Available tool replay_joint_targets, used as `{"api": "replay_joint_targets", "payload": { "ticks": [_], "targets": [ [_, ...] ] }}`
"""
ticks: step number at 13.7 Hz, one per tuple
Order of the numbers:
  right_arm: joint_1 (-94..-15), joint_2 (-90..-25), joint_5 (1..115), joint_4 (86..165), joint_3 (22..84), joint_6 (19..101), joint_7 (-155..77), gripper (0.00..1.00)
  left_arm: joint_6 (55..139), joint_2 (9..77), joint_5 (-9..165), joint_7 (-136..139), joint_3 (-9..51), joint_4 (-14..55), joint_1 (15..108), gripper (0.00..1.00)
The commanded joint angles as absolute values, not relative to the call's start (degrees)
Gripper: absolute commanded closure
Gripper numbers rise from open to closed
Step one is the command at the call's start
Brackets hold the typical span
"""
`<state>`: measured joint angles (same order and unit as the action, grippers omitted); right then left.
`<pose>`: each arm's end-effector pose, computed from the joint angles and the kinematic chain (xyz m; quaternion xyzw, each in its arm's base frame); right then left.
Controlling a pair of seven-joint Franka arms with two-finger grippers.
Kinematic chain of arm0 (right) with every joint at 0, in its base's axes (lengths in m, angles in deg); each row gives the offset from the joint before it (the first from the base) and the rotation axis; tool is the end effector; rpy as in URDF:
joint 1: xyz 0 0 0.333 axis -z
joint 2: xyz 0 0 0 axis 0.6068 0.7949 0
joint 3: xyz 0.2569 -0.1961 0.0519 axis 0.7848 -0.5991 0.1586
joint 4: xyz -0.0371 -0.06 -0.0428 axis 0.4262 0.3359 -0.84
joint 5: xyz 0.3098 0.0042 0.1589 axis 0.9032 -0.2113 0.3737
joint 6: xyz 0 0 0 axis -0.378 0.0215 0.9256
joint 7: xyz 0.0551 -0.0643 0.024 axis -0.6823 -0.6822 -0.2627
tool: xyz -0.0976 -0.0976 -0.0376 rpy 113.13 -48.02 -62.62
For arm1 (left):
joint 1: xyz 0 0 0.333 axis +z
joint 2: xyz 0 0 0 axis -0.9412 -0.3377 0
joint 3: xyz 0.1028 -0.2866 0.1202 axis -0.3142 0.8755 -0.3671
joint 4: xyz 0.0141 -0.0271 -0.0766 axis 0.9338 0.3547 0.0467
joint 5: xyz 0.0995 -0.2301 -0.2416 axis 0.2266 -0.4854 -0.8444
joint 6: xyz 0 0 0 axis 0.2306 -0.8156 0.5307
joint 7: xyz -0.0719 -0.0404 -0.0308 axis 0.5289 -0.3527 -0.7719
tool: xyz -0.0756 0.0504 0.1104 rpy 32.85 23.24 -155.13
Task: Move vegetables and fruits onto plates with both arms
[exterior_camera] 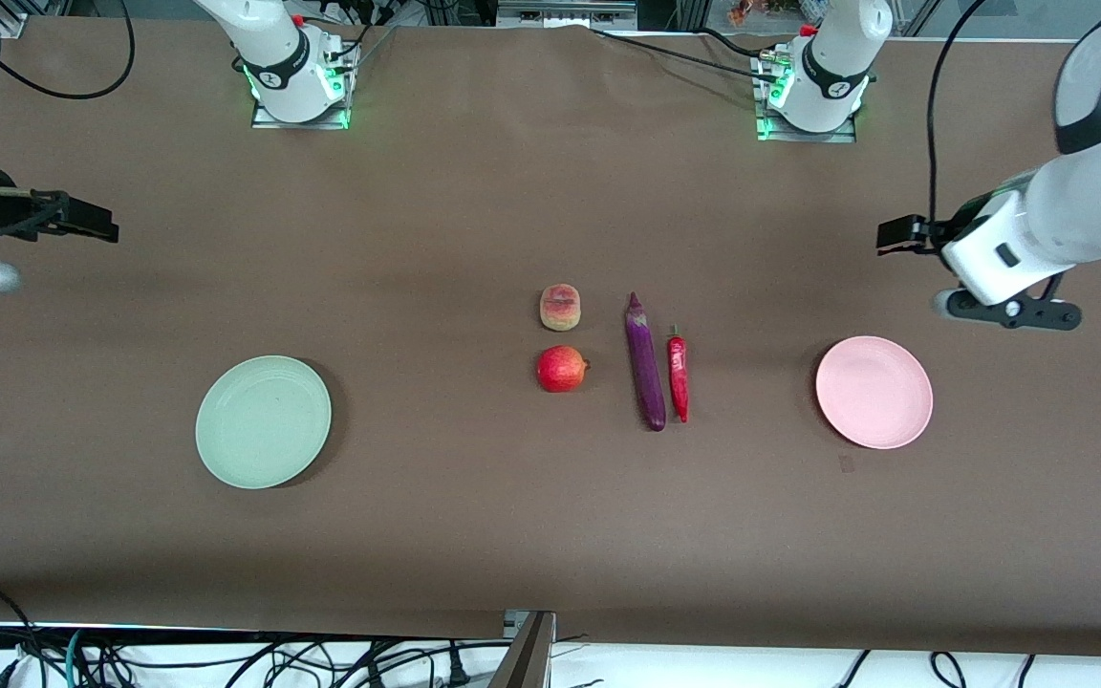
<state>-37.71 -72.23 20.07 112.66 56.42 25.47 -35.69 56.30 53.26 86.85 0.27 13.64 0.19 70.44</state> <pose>0.5251 -0.0163 0.5383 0.9924 0.0010 -0.1228 0.0103 0.5382 -0.0887 0.5205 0.9853 -0.0471 -0.1641 0.0051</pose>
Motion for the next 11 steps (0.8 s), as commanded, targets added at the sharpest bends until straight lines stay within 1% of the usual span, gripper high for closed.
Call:
{"api": "replay_joint_targets", "payload": {
  "ticks": [1, 2, 4, 6, 9, 11],
  "targets": [
    [-37.9, -70.7, 21.2, 111.6, 57.1, 25.2, -36.0, 0.00, 55.2, 49.0, 86.0, 8.3, 13.6, -2.5, 65.7, 0.00],
    [-38.8, -69.6, 22.1, 111.5, 57.1, 25.2, -35.1, 0.00, 56.9, 46.7, 86.1, 11.5, 13.5, -3.8, 63.7, 0.00],
    [-39.8, -68.0, 26.9, 111.6, 57.1, 26.0, -34.8, 0.00, 65.5, 44.4, 86.5, 17.9, 13.5, -3.6, 59.8, 0.00],
    [-40.6, -65.8, 30.1, 111.6, 57.1, 28.0, -31.3, 0.00, 72.4, 40.9, 86.4, 23.2, 13.5, -3.6, 58.0, 0.00],
    [-44.9, -63.7, 30.5, 111.9, 57.1, 31.9, -25.5, 0.00, 79.6, 33.5, 86.0, 25.9, 13.6, -3.5, 56.2, 0.00],
    [-48.0, -62.4, 30.5, 111.9, 57.1, 34.2, -21.8, 0.00, 86.3, 28.1, 86.6, 27.1, 13.4, -2.5, 52.6, 0.00]
  ]
}}
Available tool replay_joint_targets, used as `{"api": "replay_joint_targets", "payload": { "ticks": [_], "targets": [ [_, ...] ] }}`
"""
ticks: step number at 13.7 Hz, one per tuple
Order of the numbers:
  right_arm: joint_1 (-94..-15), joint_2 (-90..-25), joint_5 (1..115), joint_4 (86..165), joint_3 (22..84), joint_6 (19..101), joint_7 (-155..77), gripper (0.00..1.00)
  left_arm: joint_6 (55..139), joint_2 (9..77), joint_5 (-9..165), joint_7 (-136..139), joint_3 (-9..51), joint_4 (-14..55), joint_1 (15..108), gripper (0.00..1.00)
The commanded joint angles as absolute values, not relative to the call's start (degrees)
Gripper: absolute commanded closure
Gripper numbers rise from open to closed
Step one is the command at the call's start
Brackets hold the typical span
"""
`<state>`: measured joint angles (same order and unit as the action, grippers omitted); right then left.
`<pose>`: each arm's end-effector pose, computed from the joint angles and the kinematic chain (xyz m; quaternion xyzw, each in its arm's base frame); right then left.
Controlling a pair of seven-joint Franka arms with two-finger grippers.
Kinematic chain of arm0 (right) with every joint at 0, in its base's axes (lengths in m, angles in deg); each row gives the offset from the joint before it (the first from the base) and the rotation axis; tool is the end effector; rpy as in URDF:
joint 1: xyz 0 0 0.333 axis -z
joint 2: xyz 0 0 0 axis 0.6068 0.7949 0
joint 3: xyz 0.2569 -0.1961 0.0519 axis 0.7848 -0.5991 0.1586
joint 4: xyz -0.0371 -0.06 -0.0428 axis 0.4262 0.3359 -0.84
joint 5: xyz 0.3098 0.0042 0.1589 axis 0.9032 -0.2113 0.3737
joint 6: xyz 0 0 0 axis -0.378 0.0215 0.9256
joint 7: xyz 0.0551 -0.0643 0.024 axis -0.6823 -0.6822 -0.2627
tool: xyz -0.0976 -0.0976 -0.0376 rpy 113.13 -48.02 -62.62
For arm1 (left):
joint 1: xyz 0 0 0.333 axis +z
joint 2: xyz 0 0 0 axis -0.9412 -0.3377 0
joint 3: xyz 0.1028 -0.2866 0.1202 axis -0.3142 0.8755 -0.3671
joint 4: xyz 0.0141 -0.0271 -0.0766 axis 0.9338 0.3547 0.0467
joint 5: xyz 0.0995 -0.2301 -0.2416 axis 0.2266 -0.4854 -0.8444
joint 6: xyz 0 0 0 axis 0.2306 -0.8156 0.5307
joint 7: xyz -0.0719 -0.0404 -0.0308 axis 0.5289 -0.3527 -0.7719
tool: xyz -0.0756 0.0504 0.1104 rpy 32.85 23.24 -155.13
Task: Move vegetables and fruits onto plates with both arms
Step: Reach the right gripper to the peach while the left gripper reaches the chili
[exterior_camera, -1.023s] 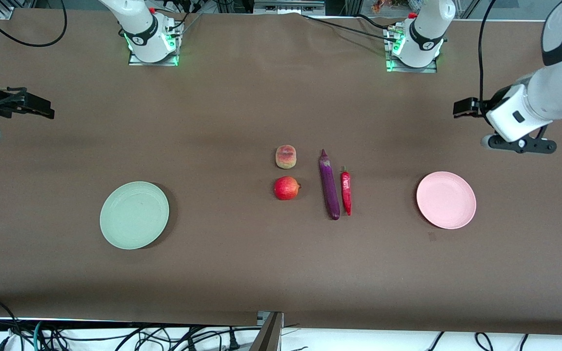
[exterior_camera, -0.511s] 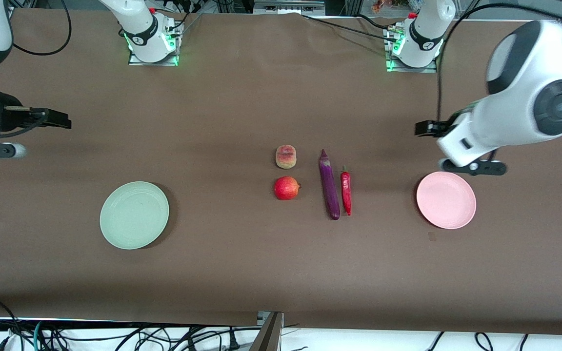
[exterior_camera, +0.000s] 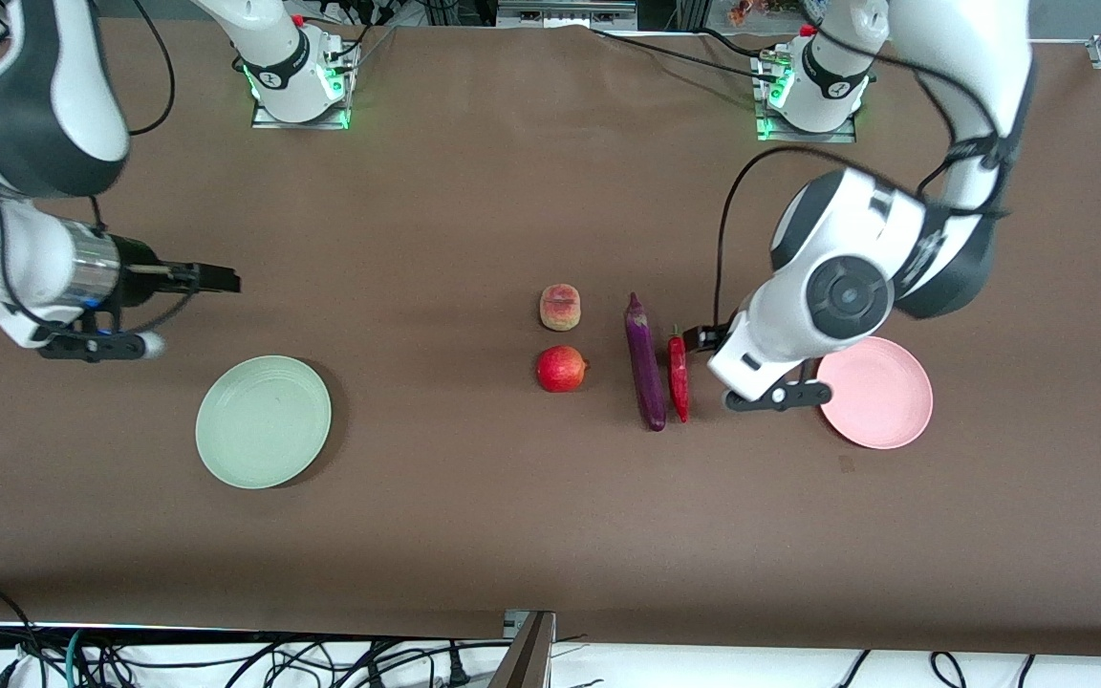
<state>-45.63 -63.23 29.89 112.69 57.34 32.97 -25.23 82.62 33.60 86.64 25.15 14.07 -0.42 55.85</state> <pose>0.5652 0.0955 0.4594 -0.9880 0.0201 0.1440 0.0518 0.6000 -0.2628 0.3422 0.9921 0.0522 -0.1134 0.0096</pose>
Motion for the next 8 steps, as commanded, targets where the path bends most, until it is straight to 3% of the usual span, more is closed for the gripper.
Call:
{"api": "replay_joint_targets", "payload": {
  "ticks": [1, 8],
  "targets": [
    [-49.2, -61.8, 30.5, 111.9, 57.1, 35.5, -19.7, 0.00, 89.2, 27.0, 86.7, 29.9, 13.4, -0.8, 51.4, 0.00],
    [-64.0, -55.7, 30.5, 111.9, 57.1, 46.4, 3.6, 0.00, 91.8, 26.6, 100.2, 32.2, 13.2, 4.6, 48.7, 0.00]
  ]
}}
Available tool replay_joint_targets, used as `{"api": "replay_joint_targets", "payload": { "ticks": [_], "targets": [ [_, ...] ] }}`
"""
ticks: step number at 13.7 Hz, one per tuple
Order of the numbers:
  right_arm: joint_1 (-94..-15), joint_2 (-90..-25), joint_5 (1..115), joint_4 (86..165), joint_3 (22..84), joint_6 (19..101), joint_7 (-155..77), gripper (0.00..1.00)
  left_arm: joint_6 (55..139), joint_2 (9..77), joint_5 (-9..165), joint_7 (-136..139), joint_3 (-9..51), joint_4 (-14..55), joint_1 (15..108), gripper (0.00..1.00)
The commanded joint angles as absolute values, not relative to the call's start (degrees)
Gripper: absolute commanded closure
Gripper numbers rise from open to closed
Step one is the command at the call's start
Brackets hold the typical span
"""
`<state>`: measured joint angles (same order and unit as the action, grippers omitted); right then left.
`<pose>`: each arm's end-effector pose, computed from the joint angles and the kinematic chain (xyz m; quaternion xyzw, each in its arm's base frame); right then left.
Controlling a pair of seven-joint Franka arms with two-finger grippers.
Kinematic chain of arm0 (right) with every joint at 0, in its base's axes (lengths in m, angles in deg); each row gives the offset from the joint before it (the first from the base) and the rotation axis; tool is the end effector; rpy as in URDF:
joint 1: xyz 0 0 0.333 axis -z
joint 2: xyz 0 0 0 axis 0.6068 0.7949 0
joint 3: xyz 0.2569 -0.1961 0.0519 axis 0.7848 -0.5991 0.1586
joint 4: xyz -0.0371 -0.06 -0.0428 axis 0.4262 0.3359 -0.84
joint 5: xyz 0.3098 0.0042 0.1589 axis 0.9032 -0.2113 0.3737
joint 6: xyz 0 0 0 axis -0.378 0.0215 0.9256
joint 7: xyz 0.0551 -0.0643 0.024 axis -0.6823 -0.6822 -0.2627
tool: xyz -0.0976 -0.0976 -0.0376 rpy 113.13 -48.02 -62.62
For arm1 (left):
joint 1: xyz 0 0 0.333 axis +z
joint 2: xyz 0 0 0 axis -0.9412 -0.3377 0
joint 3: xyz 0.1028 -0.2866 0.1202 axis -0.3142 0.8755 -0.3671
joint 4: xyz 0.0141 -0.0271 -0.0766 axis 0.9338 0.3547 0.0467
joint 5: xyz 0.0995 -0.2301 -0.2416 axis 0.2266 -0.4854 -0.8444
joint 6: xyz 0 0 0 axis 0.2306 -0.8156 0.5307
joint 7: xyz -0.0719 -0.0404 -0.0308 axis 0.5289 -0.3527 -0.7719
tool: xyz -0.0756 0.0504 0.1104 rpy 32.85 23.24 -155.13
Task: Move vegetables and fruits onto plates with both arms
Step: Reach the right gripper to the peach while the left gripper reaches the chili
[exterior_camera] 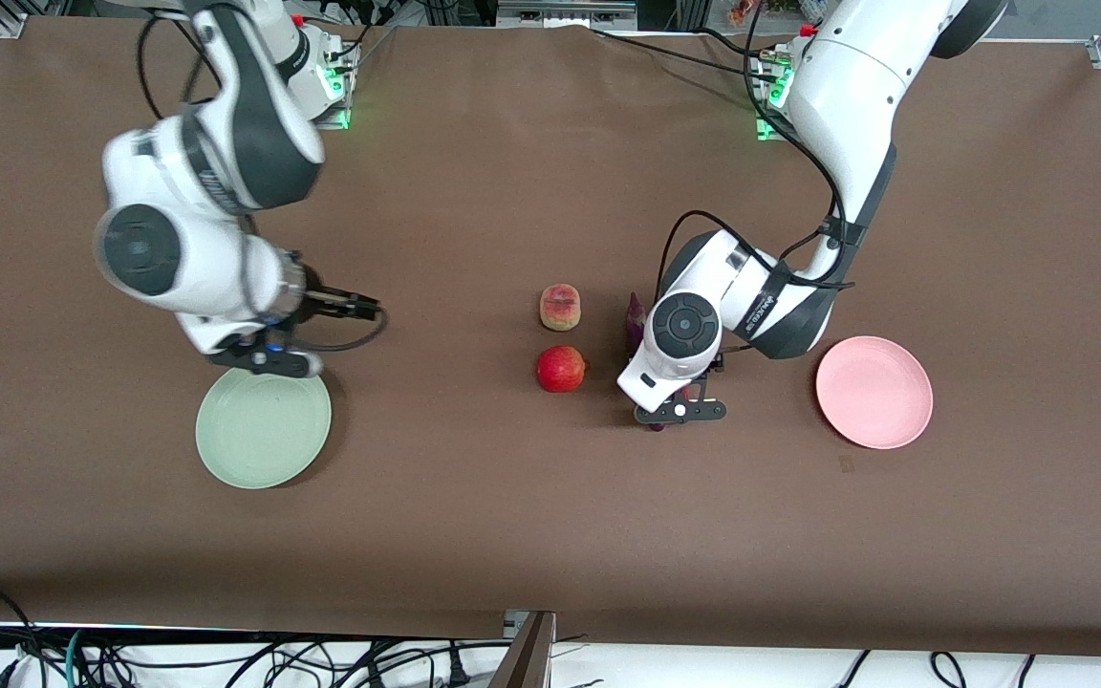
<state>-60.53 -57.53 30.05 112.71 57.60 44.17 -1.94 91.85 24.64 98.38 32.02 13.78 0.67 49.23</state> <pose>0.5595 0.2533 0.4106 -0.9884 0.1014 0.1106 0.0228 0.5902 -0.3179 0.2400 -0.9946 -0.0184 0.0724 0.0726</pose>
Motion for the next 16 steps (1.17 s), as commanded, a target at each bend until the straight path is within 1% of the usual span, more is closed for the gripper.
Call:
{"api": "replay_joint_targets", "payload": {
  "ticks": [1, 2, 6, 9, 11, 13, 14, 15, 16],
  "targets": [
    [-65.9, -54.6, 30.5, 111.9, 57.1, 48.3, 5.7, 0.00, 91.9, 26.6, 99.8, 32.0, 13.4, 6.6, 49.5, 0.00],
    [-67.5, -53.6, 30.5, 111.9, 57.1, 50.0, 7.5, 0.00, 92.1, 26.5, 99.8, 30.1, 13.5, 7.8, 50.1, 0.00],
    [-74.2, -49.6, 30.5, 111.9, 57.1, 57.3, 15.0, 0.00, 92.3, 26.2, 95.9, 23.4, 13.5, 7.8, 52.0, 0.00],
    [-78.7, -46.2, 30.5, 111.9, 57.1, 63.5, 19.5, 0.00, 98.5, 26.1, 94.4, 19.1, 13.5, 10.5, 54.0, 0.01],
    [-80.6, -44.2, 30.5, 111.9, 57.1, 66.6, 21.4, 0.00, 99.5, 26.0, 88.4, 19.0, 13.5, 10.8, 53.7, 0.01],
    [-82.1, -42.7, 30.2, 111.9, 57.1, 69.1, 25.1, 0.00, 99.5, 25.7, 87.6, 18.8, 13.5, 10.9, 53.8, 0.02],
    [-83.1, -42.1, 30.3, 111.9, 57.1, 69.8, 25.2, 0.00, 99.5, 25.7, 87.7, 18.7, 13.5, 10.9, 53.8, 0.15],
    [-83.5, -41.4, 30.3, 111.9, 57.1, 70.4, 25.2, 0.00, 99.5, 25.7, 87.6, 18.7, 13.5, 11.1, 53.7, 0.31],
    [-83.8, -40.9, 30.1, 111.9, 57.1, 71.0, 25.2, 0.00, 99.5, 25.7, 87.8, 18.6, 13.4, 12.4, 54.1, 0.35]
  ]
}}
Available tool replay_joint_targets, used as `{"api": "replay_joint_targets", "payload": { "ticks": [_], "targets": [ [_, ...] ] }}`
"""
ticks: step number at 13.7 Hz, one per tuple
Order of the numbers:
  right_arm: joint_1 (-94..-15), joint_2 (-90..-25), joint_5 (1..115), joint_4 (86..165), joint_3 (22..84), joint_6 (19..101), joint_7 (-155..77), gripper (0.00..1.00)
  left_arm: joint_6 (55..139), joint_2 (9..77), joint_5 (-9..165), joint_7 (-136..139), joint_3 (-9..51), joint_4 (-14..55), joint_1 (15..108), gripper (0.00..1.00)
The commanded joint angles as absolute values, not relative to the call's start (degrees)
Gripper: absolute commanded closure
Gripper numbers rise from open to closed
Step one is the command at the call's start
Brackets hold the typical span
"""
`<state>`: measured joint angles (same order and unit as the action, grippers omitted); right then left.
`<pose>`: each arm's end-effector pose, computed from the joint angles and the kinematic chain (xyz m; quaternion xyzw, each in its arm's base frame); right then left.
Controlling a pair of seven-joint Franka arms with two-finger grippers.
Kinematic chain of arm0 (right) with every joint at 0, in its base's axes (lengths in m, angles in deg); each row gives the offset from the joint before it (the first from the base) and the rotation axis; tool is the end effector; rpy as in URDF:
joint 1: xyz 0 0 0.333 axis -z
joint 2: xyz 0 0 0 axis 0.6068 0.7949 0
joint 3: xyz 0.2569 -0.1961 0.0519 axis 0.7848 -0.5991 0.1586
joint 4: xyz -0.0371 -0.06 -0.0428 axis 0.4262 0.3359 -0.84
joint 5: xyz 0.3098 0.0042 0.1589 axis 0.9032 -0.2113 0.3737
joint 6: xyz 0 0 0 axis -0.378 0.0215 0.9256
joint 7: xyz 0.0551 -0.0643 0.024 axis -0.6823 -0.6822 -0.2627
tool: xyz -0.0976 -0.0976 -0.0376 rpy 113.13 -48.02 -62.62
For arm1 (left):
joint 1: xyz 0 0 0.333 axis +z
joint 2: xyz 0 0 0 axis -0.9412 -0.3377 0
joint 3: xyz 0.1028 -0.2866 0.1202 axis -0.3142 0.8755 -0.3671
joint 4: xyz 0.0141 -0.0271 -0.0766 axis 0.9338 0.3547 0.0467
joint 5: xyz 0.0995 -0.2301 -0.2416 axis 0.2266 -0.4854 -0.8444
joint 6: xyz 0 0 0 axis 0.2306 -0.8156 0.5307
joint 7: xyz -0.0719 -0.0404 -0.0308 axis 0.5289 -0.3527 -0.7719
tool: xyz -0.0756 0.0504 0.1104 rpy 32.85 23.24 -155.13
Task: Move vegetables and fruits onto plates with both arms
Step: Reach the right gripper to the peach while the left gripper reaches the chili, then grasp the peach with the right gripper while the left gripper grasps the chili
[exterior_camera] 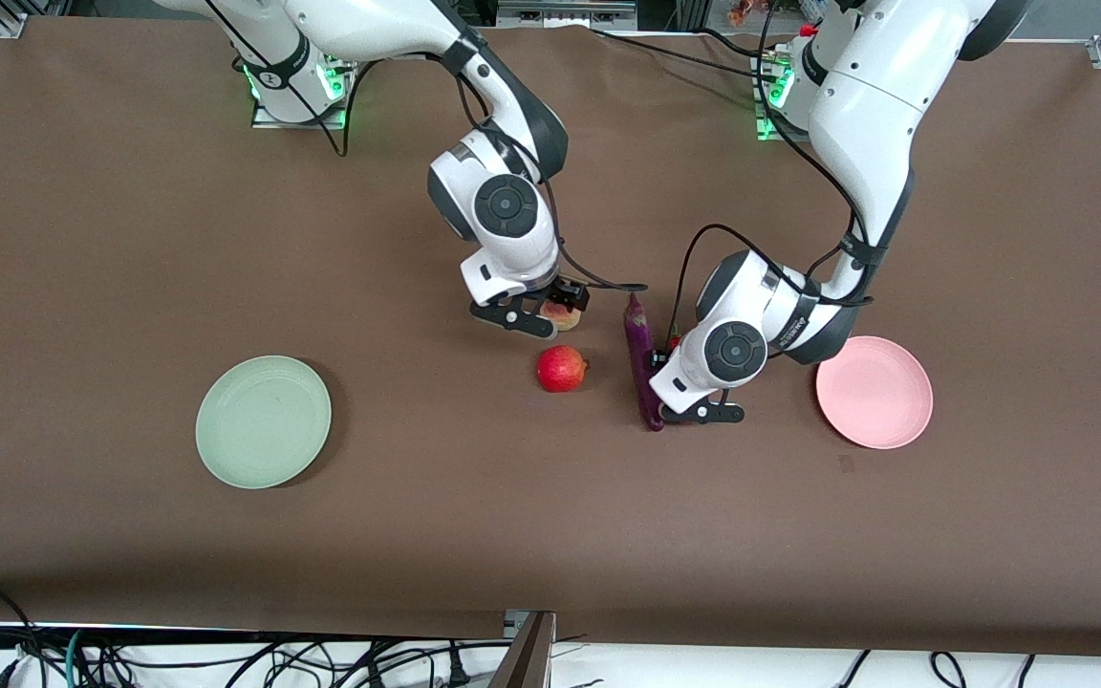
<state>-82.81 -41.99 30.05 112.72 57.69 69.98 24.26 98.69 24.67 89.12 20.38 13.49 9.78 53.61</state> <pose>0.4762 0.4894 0.2669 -0.9856 0.1585 0.0451 0.0375 0.5769 -0.2785 0.1885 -0.9912 0.0091 0.1322 0.0066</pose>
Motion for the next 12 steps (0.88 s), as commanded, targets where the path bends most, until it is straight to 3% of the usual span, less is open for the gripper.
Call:
{"api": "replay_joint_targets", "payload": {
  "ticks": [1, 4, 5, 6, 7, 8, 12],
  "targets": [
    [-84.5, -40.5, 30.0, 111.9, 57.1, 71.7, 25.2, 0.00, 99.6, 25.7, 87.9, 17.7, 13.5, 12.7, 54.3, 0.39],
    [-85.0, -39.4, 29.6, 111.9, 57.1, 72.3, 25.1, 0.00, 104.9, 25.6, 87.1, 17.5, 13.5, 14.7, 54.4, 0.39],
    [-85.0, -39.2, 29.6, 111.9, 57.1, 72.4, 25.1, 0.00, 105.1, 25.6, 87.1, 17.1, 13.5, 14.8, 54.5, 0.47],
    [-85.0, -38.8, 29.5, 111.9, 57.1, 72.8, 25.0, 0.00, 104.9, 25.7, 87.1, 17.0, 13.5, 14.8, 54.6, 0.66],
    [-85.0, -38.5, 29.5, 111.9, 57.1, 73.8, 25.0, 0.00, 104.8, 25.9, 87.1, 16.6, 13.5, 14.8, 54.6, 0.95],
    [-85.0, -37.9, 29.5, 111.9, 57.1, 74.7, 25.0, 0.00, 104.5, 26.2, 87.1, 16.1, 13.5, 14.7, 54.6, 1.00],
    [-85.0, -36.0, 29.5, 111.9, 57.1, 78.4, 25.0, 0.00, 97.1, 30.2, 87.9, 6.4, 13.3, 13.4, 58.3, 1.00]
  ]
}}
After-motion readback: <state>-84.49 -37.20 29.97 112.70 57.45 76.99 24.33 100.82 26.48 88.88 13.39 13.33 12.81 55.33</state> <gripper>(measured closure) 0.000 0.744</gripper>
